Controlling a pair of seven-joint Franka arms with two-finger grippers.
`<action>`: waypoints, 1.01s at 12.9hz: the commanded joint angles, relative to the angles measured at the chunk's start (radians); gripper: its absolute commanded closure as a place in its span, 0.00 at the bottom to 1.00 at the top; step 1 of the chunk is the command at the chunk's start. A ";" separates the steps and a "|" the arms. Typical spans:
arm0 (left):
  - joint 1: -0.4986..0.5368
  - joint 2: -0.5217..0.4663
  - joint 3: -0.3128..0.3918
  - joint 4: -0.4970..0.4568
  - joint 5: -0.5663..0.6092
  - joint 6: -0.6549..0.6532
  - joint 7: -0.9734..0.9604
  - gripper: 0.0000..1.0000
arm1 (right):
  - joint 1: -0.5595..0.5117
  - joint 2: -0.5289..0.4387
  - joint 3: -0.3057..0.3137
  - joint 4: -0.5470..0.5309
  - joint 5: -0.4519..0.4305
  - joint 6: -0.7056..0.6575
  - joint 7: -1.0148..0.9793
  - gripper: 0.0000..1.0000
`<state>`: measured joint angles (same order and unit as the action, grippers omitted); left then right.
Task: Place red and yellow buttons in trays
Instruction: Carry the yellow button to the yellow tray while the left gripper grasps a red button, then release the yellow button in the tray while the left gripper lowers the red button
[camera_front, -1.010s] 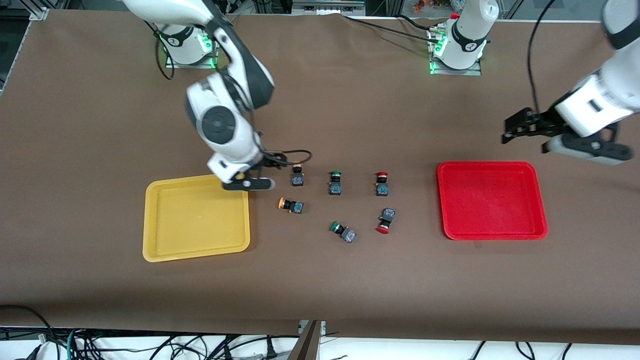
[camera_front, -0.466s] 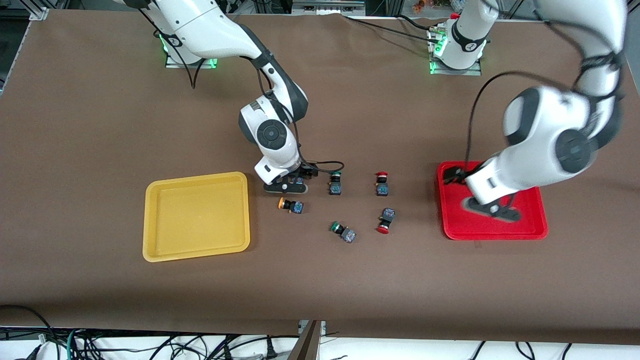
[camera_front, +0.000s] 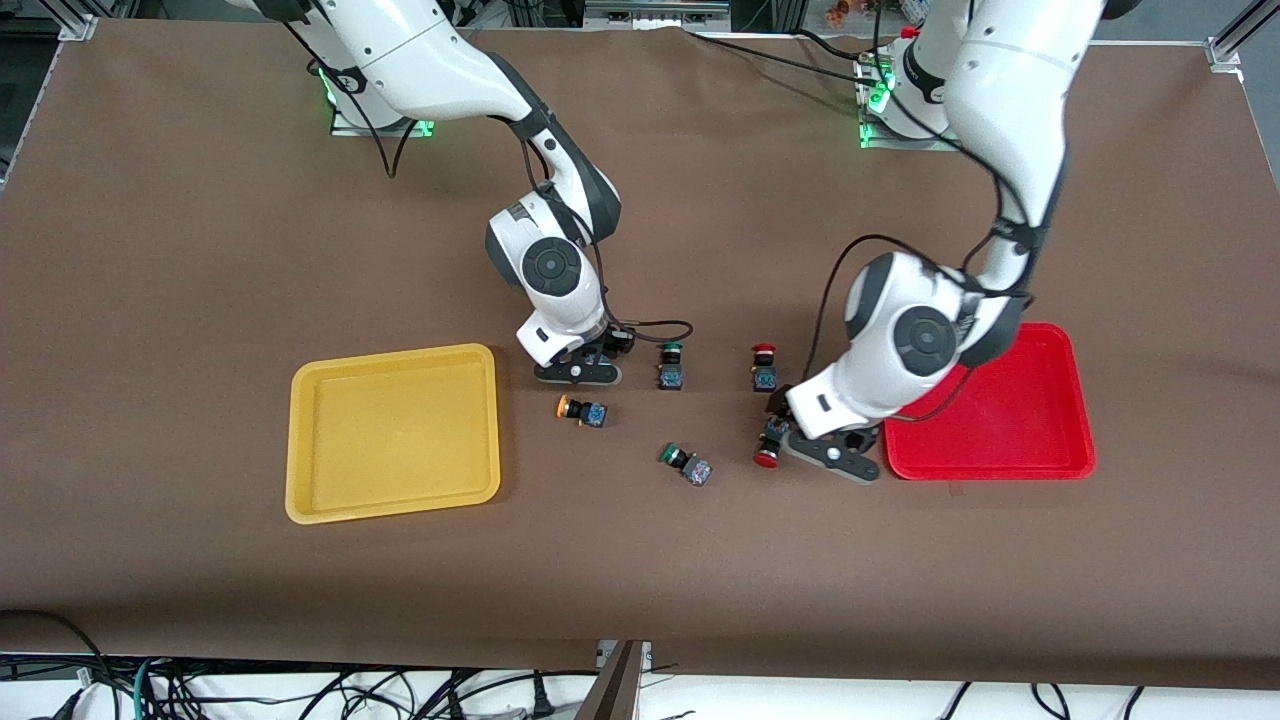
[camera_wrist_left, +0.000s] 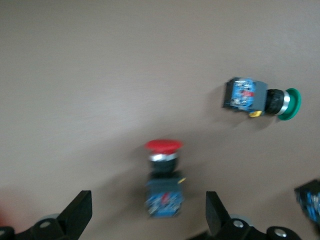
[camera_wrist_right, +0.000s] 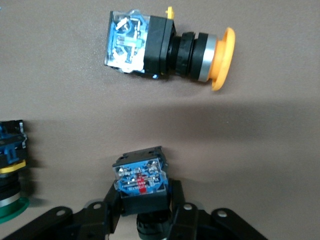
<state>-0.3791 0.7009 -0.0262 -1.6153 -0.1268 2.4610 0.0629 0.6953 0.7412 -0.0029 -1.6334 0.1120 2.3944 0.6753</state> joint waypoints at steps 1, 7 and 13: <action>-0.055 0.046 0.025 -0.075 -0.010 0.172 -0.041 0.00 | -0.017 -0.090 -0.019 0.013 0.000 -0.152 -0.043 1.00; -0.058 0.068 0.026 -0.086 0.078 0.199 -0.038 1.00 | -0.210 -0.057 -0.124 0.135 -0.066 -0.304 -0.659 1.00; -0.040 -0.104 0.110 -0.043 0.203 -0.295 -0.003 1.00 | -0.288 -0.055 -0.121 0.142 -0.055 -0.266 -0.858 0.01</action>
<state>-0.4309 0.6976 0.0547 -1.6580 -0.0110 2.3526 0.0296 0.3557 0.7406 -0.1378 -1.5040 0.0554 2.1906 -0.1927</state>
